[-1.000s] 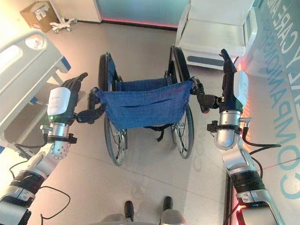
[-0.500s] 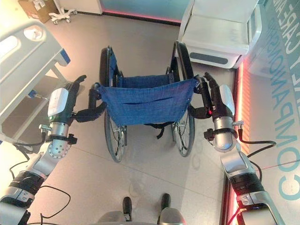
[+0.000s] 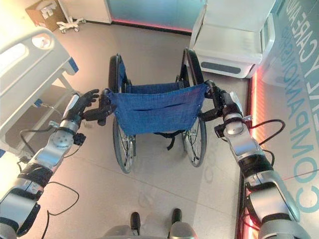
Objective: Push the wheelchair next to the bed
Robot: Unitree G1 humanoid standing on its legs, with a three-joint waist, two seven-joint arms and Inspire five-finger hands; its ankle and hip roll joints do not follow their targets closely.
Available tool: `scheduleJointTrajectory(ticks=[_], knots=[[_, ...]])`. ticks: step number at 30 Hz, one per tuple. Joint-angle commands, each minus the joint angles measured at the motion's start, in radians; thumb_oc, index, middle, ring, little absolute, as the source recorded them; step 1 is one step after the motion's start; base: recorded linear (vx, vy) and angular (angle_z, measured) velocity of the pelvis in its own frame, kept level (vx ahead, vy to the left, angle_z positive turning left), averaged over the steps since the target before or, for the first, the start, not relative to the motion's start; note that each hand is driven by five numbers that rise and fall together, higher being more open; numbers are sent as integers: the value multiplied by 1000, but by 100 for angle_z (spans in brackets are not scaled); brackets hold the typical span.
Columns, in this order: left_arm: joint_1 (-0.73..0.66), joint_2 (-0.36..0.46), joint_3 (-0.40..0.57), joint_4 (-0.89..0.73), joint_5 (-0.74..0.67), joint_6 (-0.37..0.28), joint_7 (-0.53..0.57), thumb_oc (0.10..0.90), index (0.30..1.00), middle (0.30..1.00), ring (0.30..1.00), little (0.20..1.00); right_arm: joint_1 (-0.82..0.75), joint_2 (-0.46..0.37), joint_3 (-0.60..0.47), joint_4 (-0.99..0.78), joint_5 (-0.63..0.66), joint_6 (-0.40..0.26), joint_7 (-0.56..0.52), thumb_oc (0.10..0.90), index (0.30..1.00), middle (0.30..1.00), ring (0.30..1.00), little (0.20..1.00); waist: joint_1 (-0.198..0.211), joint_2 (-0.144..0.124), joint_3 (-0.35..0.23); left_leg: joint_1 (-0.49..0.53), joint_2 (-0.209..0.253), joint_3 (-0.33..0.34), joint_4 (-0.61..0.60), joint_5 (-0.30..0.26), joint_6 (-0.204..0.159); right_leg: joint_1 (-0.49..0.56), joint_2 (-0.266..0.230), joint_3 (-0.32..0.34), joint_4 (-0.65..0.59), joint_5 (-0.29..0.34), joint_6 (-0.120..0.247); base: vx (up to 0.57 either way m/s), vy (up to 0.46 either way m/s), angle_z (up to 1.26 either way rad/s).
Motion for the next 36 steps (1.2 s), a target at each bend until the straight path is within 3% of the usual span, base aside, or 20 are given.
scheduleJointTrajectory(ticks=[1,7,10,20,23,36], knots=[[-132,91,-56,95,-1,66,-55,800,900,900,900,900,-208,-109,51,61,53,3,-3,800,900,900,900,900,30,-35,-59,-53,-4,0,100,-91,4,-61,-24,29,153,-100,-3,0,0,0],[-336,122,-200,194,25,199,-236,800,900,900,900,900,-428,-103,164,217,106,57,88,800,900,900,900,900,29,-34,-58,-57,-6,-6,104,-92,5,-59,-24,29,153,-104,-7,-18,-1,0],[-407,134,-257,234,53,234,-298,800,900,900,900,900,-493,-101,211,274,108,61,128,800,900,900,900,900,30,-35,-58,-57,-7,-9,102,-89,6,-56,-23,28,149,-101,-7,-11,-2,0],[-576,122,-412,392,147,233,-442,800,900,900,900,900,-646,-60,334,437,94,53,160,800,900,900,900,900,33,-42,-63,-58,-13,-18,92,-88,8,-43,-18,31,122,-95,-11,0,0,0],[-581,114,-424,407,166,229,-457,800,900,900,900,900,-648,-52,341,449,97,39,158,800,900,900,900,900,35,-42,-64,-58,-14,-21,91,-87,8,-40,-18,32,118,-95,-13,0,0,0],[-556,65,-422,423,217,282,-467,800,900,900,900,900,-581,3,353,448,5,114,264,800,900,900,900,900,43,-41,-67,-65,-14,-31,80,-78,3,-35,-21,22,102,-94,-16,0,0,0]])
